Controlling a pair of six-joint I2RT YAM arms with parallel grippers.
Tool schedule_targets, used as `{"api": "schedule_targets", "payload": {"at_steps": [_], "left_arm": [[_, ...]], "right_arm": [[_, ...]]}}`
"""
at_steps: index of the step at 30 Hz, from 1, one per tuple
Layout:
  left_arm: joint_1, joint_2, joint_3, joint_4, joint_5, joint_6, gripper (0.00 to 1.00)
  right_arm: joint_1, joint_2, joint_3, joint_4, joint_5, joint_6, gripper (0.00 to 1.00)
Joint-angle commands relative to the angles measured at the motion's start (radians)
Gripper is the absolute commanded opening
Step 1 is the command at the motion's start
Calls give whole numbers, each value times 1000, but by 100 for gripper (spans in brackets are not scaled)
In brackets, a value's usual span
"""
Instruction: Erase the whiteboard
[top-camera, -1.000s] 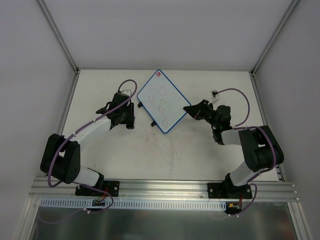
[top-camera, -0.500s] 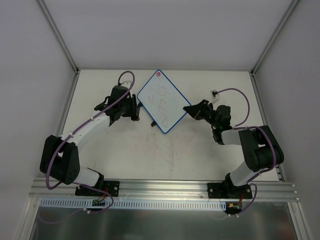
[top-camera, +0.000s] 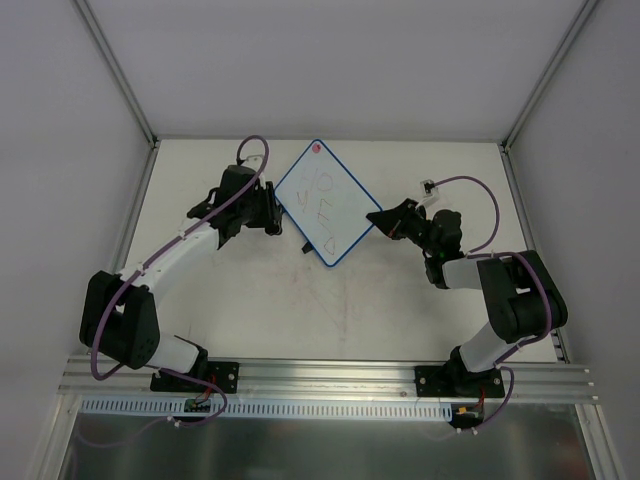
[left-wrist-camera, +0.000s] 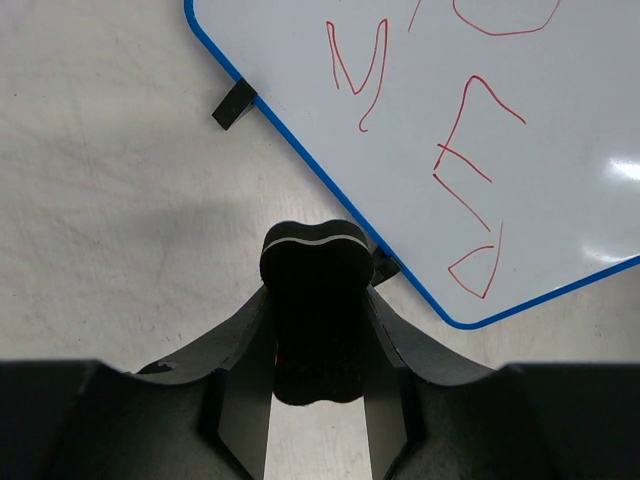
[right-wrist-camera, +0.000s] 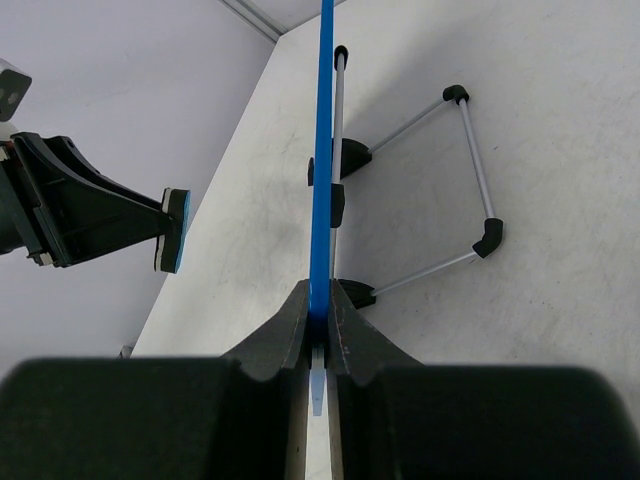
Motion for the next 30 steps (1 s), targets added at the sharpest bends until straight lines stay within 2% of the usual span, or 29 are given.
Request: {"api": "schedule_targets", "payload": {"at_steps": [1,20,30], "left_arm": [[-9,-12,50,28,27,-17,15],[-1,65,136,52,62,-11,15],[57,168,187,185,143,-14,14]], "right_arm": [[-3,6,35,54,-16,-35,0],[7,13,39,51,-22,-38,0],[24,14,46,46,-26,-42,0]]}}
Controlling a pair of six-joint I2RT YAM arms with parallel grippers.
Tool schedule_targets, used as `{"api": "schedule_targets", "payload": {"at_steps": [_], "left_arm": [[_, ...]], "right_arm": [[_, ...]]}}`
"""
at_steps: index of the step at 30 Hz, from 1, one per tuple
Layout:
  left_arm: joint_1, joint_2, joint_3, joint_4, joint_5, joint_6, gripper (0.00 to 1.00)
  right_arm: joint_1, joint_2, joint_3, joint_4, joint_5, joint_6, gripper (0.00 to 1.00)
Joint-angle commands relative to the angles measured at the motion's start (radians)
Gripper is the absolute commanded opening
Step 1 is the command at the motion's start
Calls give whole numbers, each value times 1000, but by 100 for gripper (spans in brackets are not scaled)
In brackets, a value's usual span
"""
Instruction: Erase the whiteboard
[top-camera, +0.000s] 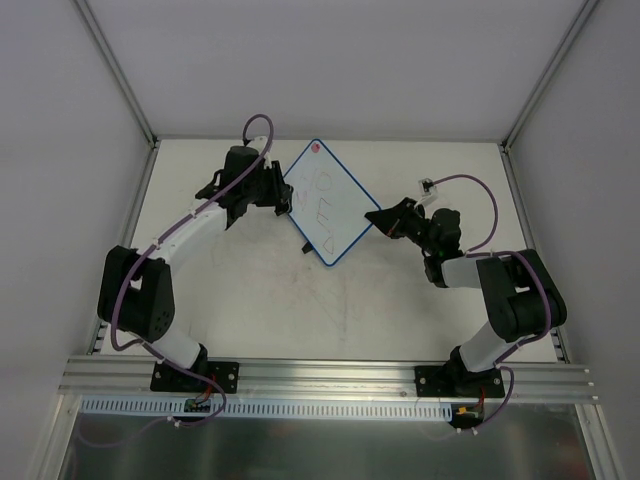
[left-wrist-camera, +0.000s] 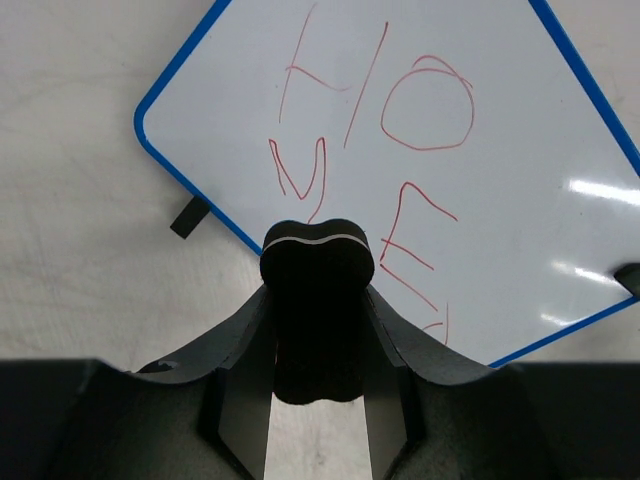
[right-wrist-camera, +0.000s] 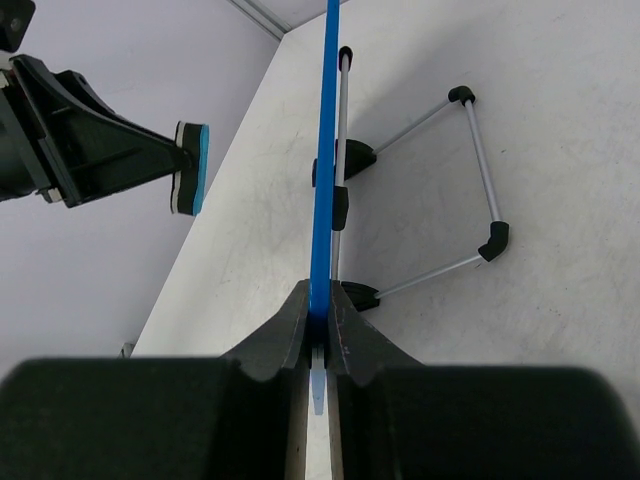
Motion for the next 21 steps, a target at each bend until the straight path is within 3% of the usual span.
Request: {"api": "schedule_targets", "payload": {"at_steps": [1,9,21], "left_arm": [[30,33,39,142,61,-16,14],[55,101,42,332,124,-37,14],[60,176,98,385,126,-25,13]], "right_arm": [[16,7,35,46,-19,-39,0],[25,6,38,36,-16,-45,0],[27,6,43,31,-21,-45,0]]}}
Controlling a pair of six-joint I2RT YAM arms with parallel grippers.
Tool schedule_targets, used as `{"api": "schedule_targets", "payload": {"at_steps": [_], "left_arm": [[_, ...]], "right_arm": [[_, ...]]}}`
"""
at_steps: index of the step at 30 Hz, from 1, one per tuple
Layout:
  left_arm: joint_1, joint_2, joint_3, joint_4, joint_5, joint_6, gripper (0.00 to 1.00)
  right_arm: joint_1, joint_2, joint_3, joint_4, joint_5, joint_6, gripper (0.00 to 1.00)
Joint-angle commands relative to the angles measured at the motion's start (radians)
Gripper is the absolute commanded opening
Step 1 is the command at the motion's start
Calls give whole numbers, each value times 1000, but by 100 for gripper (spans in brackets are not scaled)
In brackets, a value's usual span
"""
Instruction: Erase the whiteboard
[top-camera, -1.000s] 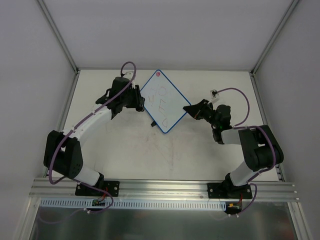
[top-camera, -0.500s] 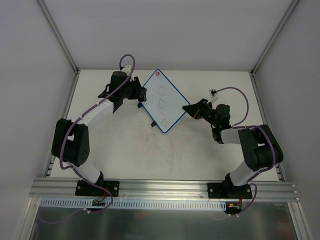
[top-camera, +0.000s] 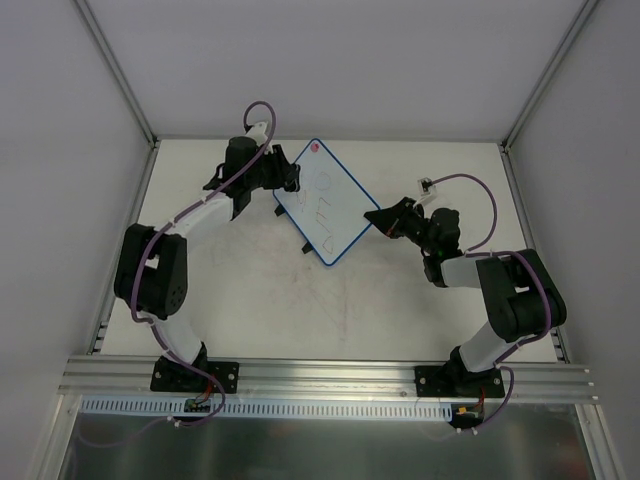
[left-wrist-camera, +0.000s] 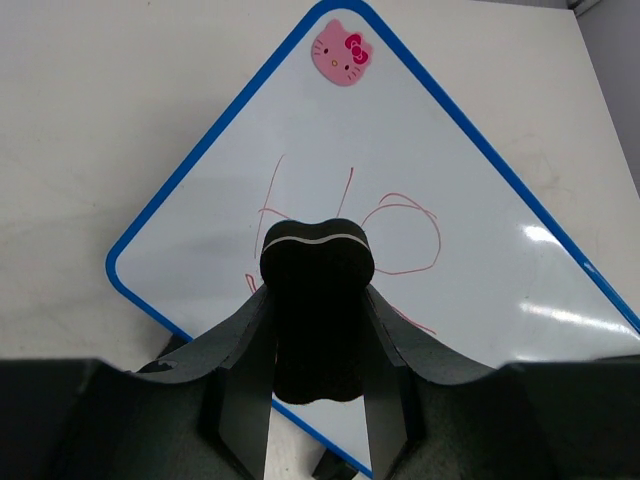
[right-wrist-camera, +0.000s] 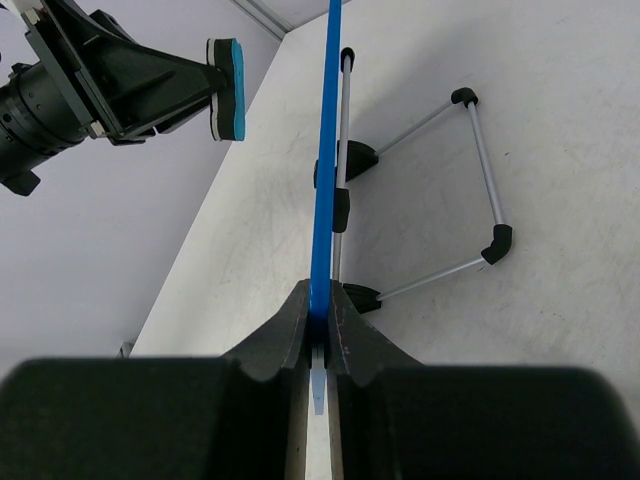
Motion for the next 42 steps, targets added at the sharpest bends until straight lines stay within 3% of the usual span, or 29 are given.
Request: {"api": "schedule_targets", "payload": {"at_steps": [1,18,33,42], "left_arm": [[8,25,60,67,11,-1,13],[30,240,209,162,94,-9,12],[48,334,260,138,37,-14,11],[13,334,260,167,191,15,10]], "right_arm": [[20,5,35,35,-24,-40,0],[25,7,43,21,-28,-44,0],[34,16,50,13,-33,-39,0],[42,28,70,-20,-33,-45,0]]}}
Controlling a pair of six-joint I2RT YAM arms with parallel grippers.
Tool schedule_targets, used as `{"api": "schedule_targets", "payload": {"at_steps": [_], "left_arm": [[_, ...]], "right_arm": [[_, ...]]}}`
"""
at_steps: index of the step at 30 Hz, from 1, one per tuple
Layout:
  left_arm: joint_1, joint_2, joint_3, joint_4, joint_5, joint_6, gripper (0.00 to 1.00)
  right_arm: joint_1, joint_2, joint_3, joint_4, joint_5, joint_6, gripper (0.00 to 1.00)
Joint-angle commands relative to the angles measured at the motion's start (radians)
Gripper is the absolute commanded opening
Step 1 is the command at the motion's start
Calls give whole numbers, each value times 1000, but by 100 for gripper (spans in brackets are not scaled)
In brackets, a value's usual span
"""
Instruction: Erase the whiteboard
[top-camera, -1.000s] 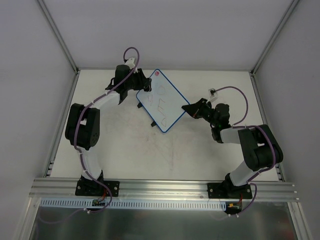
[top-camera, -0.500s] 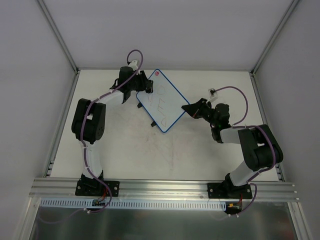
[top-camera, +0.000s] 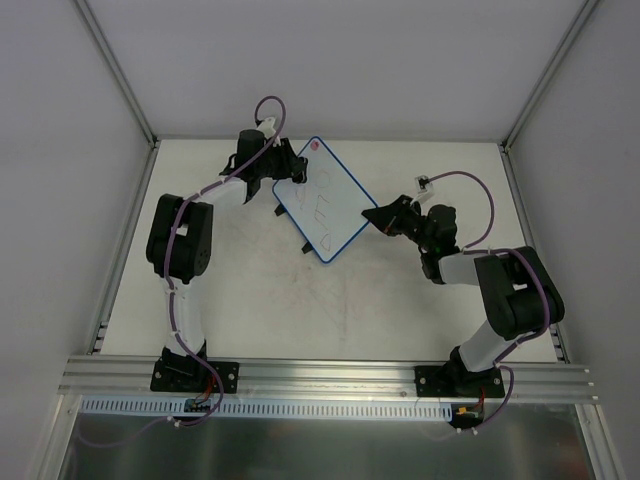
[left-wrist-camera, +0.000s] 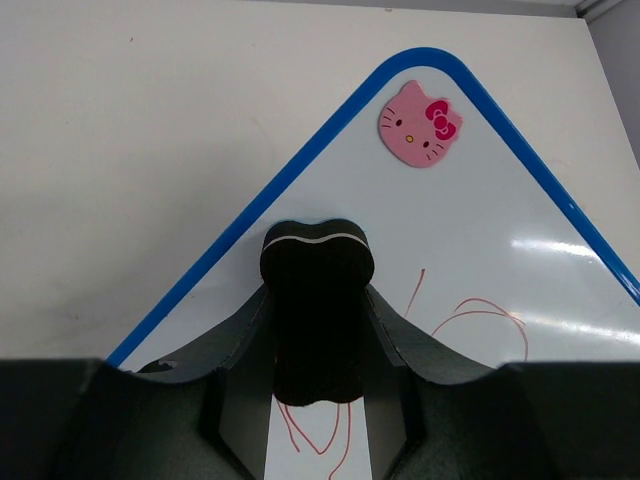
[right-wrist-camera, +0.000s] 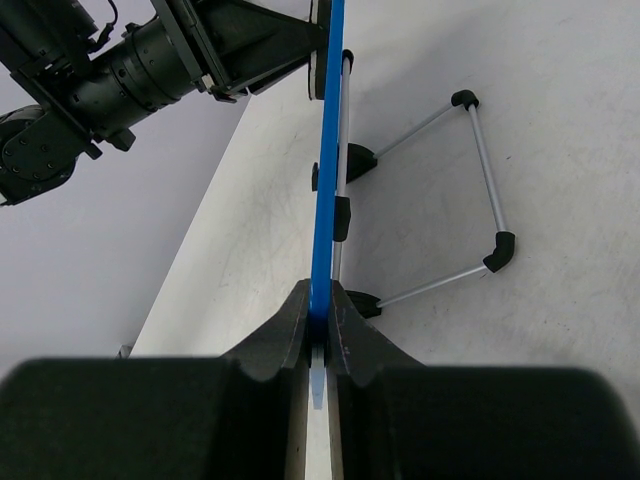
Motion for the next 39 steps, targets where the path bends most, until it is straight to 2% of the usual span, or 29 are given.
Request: {"api": "schedule_targets", "payload": {"at_steps": [1,9,17,24,31,39], "left_arm": [[-35,-19,11,62,87,41,9],[-110,-48,-19,53,189,120,10],[-201,-85,-50,-13,222,214,9],[-264,-99,-39,-90,147,327,8],[-254,-88,-24,-111,39,300,6],[-118,-25,31,-59,61,170,6]], "right_arm": [[28,15,40,4,-47,-42,0],[28,9,47,-19,-44,-50,0],[28,7,51,-25,-46,-50,0],[28,7,51,-31,-47,-50,0],[28,4,50,-33,-46,-50,0],[28,-3,48,-33,-50,-48,0]]}}
